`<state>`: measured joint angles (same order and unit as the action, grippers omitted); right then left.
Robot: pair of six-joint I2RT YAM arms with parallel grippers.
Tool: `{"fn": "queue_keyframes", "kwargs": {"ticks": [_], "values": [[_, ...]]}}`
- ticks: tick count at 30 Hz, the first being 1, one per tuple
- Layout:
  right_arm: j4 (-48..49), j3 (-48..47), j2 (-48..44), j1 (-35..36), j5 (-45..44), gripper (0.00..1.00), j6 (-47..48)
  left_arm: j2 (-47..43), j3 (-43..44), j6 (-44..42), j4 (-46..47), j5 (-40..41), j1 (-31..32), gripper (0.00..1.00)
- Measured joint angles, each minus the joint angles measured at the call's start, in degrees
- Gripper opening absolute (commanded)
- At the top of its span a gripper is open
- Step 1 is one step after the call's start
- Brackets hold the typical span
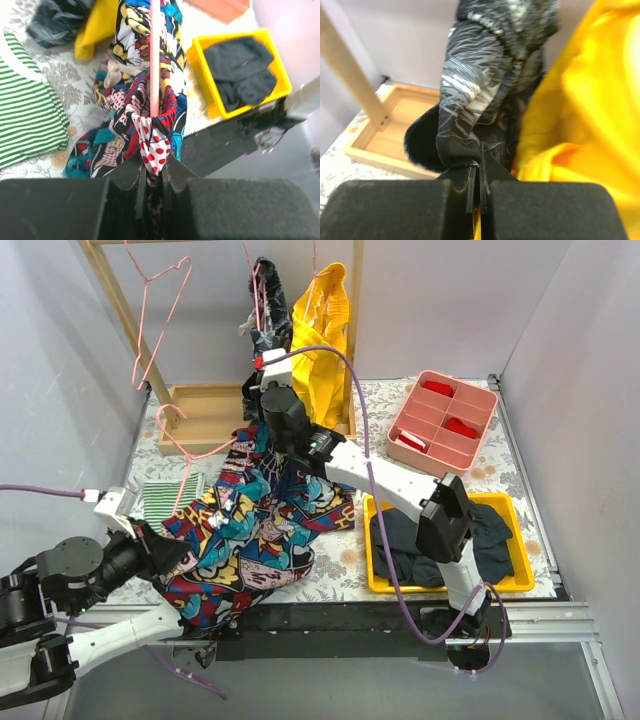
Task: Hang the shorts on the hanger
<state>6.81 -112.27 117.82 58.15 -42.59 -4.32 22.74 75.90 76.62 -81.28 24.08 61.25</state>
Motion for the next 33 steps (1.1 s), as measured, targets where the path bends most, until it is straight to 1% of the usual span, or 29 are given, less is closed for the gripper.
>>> {"fn": "queue_keyframes", "kwargs": {"ticks": [6, 9, 14, 17, 23, 26, 29, 30, 33], "values": [[0.1, 5.7, -5.7, -1.0, -3.0, 0.01, 1.2, 0.0, 5.6, 0.6, 0.7, 6.5, -0.8, 0.0], [-0.7, 7.3, -7.5, -1.8, -3.3, 0.01, 1.3, 0.1, 6.9, 0.5, 0.8, 8.9, -1.3, 0.0], [-1.1, 8.8, -8.9, -2.9, -4.1, 0.01, 1.3, 3.4, 10.5, -0.1, 0.6, 15.4, -2.1, 0.0], [-2.2, 9.1, -9.2, -3.5, -4.2, 0.01, 0.9, 6.7, 12.6, -2.3, 1.5, 19.7, -2.2, 0.0], [-3.7, 11.0, -11.0, -4.0, -4.0, 0.01, 0.0, 12.2, 12.2, -10.0, 8.1, 26.4, -1.9, 0.0], [-3.9, 11.0, -12.0, -4.2, -3.7, 0.01, 0.0, 16.9, 11.1, -12.6, 12.5, 30.9, 2.0, 0.0], [-4.1, 11.1, -13.0, -4.2, -3.3, 0.01, -0.1, 20.4, 9.4, -14.5, 16.2, 33.9, 8.5, 0.0], [-4.1, 11.1, -13.3, -4.2, -3.3, 0.01, -0.2, 21.5, 8.9, -15.1, 17.2, 35.3, 11.7, 0.0], [-4.2, 11.1, -13.8, -4.1, -3.1, 0.01, -0.2, 24.5, 10.5, -13.0, 15.9, 39.2, 18.9, 0.0]]}}
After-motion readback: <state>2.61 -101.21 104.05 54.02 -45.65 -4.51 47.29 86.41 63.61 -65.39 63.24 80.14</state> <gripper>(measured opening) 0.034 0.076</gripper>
